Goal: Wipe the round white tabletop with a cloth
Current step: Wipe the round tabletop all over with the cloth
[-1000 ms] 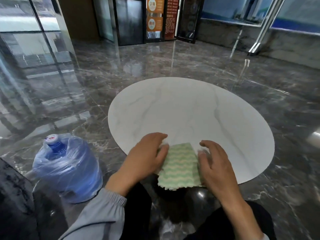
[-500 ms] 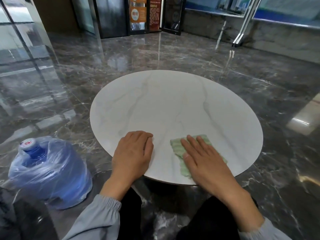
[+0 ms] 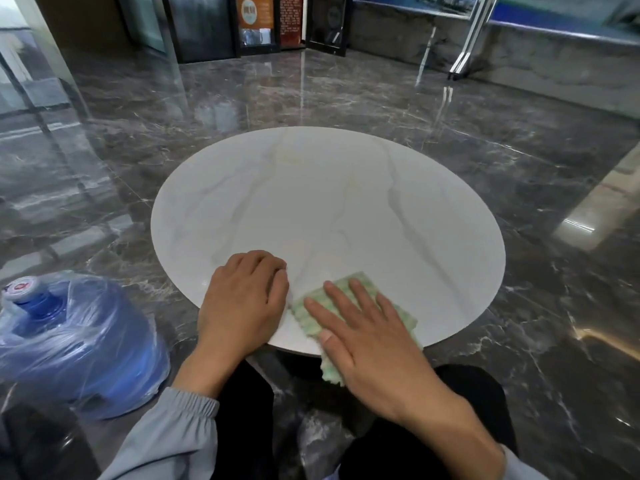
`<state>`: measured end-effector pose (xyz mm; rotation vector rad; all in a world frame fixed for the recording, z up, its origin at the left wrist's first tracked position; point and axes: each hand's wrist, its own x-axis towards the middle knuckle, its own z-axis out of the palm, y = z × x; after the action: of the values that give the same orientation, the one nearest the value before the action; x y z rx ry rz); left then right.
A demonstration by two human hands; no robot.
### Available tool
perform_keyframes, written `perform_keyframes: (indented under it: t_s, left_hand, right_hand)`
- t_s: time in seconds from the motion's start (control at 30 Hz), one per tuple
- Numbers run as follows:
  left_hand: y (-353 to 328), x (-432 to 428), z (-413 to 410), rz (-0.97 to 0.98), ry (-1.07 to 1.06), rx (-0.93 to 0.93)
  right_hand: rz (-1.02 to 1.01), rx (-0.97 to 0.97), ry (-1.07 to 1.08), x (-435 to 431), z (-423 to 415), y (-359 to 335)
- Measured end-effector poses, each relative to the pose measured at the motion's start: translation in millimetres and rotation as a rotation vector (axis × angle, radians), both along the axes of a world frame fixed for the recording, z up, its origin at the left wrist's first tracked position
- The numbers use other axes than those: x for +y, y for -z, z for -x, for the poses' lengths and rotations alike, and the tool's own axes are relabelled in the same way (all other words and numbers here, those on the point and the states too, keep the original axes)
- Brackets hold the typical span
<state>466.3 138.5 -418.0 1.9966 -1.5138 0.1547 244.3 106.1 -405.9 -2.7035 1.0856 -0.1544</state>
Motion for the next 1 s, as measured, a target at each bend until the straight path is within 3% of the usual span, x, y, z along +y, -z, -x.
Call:
perform_keyframes:
  t_s: [0.17,0.27,0.47,0.57,0.7,0.83,1.0]
  left_hand:
    - [1,1,2,-0.02,-0.014,-0.031]
    - [0,1,4,-0.027,-0.017,-0.038]
    - [0,2,2,-0.031,-0.003,-0.023]
    - [0,2,-1,-0.025,-0.012,-0.01]
    - [3,1,0,0.004,-0.016,-0.02]
    - [3,0,0,-0.004,-0.025,-0.055]
    - [3,0,2,-0.019,-0.037,-0.049]
  right_hand:
    - [-0.094,0.136,0.328,-81,56,-15]
    - [-0.116,0.185,0.399,-88,48,-18]
    - [0.023,0.073,0.005,19,-12,-1]
    - [0.017,-0.003,-0.028,23,1,-3]
    - [0.092,0.029,0.166,-29,60,-6]
    - [-0.033,-0.019,0.484,-88,105,-10]
    - [0.037,-0.021,0.497,-51,64,0]
